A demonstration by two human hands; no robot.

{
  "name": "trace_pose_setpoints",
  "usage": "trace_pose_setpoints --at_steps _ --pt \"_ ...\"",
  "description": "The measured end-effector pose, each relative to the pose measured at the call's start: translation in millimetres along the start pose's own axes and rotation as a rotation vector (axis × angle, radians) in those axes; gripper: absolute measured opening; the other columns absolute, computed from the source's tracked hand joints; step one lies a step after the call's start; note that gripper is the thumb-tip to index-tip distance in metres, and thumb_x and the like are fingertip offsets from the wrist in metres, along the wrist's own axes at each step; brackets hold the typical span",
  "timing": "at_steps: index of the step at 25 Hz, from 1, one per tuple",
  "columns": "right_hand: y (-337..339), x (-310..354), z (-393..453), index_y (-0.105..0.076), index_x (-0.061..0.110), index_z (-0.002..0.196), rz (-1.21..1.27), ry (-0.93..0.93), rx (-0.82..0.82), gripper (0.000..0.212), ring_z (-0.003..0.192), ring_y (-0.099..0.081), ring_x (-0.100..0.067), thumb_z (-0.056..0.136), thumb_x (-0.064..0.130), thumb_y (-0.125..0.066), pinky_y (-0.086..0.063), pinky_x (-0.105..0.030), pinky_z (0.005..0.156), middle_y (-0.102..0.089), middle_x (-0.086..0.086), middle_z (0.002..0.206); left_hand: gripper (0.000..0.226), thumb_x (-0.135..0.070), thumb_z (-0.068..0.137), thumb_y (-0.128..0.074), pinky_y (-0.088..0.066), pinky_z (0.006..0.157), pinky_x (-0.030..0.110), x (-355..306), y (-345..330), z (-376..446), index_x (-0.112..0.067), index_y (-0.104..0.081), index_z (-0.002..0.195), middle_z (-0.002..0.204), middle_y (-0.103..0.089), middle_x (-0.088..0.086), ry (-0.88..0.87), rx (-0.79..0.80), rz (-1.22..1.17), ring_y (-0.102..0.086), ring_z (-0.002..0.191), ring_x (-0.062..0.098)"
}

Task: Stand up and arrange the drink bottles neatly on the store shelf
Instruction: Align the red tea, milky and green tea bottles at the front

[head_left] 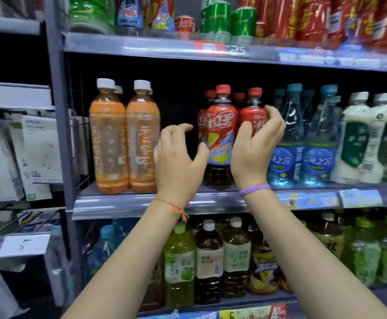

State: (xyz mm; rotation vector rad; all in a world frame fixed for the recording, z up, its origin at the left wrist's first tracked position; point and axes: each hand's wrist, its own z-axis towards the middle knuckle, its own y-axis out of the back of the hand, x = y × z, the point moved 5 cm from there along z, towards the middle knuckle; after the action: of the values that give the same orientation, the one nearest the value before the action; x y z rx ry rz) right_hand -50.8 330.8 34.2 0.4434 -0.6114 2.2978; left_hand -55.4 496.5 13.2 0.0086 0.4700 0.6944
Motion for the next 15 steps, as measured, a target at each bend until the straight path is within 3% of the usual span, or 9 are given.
trace_pose_setpoints --at_steps 2,4,6,8,11,15 --pt "9.0 -24.3 14.1 -0.043 0.000 0.135 0.014 -0.183 0.133 0.043 0.121 -0.044 -0.022 0.097 0.021 -0.043 -0.032 -0.030 0.105 -0.048 -0.012 0.131 0.074 -0.047 0.085 -0.064 -0.034 0.111 0.034 -5.7 -31.7 -1.3 -0.012 -0.038 0.145 0.142 -0.043 0.008 0.120 0.139 -0.043 -0.040 0.132 0.021" --pt "12.9 -43.9 25.6 -0.049 0.012 0.127 0.043 -0.341 0.313 0.031 0.104 -0.050 -0.013 0.104 0.030 -0.038 -0.034 -0.026 0.092 -0.057 -0.003 0.117 0.099 -0.047 0.079 -0.075 -0.027 0.111 0.028 -7.1 -58.8 0.8 -0.015 -0.020 0.155 0.152 -0.032 0.008 0.273 0.233 -0.147 -0.033 0.140 0.020" --pt "10.7 -56.8 28.9 -0.051 0.019 0.114 0.034 -0.488 0.506 0.032 0.088 -0.052 -0.012 0.104 0.044 -0.033 -0.034 -0.031 0.082 -0.058 0.006 0.097 0.122 -0.055 0.064 -0.083 -0.032 0.115 0.034 1.0 -78.6 8.0 -0.019 -0.012 0.156 0.151 -0.035 0.008 0.427 0.259 -0.250 -0.040 0.137 0.022" --pt "3.9 -71.0 24.0 -0.052 0.021 0.120 0.060 -0.644 0.643 0.051 0.097 -0.053 -0.014 0.098 0.062 -0.031 -0.035 -0.033 0.088 -0.058 0.007 0.103 0.133 -0.063 0.049 -0.083 -0.042 0.110 0.042 12.6 -88.3 15.3 -0.026 -0.014 0.156 0.144 -0.046 0.005 0.531 0.235 -0.304 -0.051 0.128 0.020" --pt "-7.8 -89.7 17.0 -0.061 0.031 0.117 0.179 -0.756 0.647 0.074 0.108 -0.062 -0.017 0.074 0.086 -0.036 -0.042 -0.043 0.103 -0.067 0.008 0.114 0.116 -0.044 0.063 -0.089 -0.050 0.101 0.037 24.4 -95.8 18.8 -0.022 -0.021 0.154 0.129 -0.058 -0.002 0.589 0.246 -0.371 -0.060 0.114 0.013" --pt "-11.5 -84.4 8.6 -0.056 0.036 0.112 0.261 -0.792 0.717 0.069 0.108 -0.063 -0.018 0.067 0.084 -0.035 -0.045 -0.045 0.103 -0.066 0.005 0.116 0.091 -0.025 0.074 -0.086 -0.053 0.090 0.027 27.5 -100.1 22.6 -0.018 -0.032 0.148 0.117 -0.062 -0.006 0.592 0.250 -0.447 -0.064 0.104 0.008"
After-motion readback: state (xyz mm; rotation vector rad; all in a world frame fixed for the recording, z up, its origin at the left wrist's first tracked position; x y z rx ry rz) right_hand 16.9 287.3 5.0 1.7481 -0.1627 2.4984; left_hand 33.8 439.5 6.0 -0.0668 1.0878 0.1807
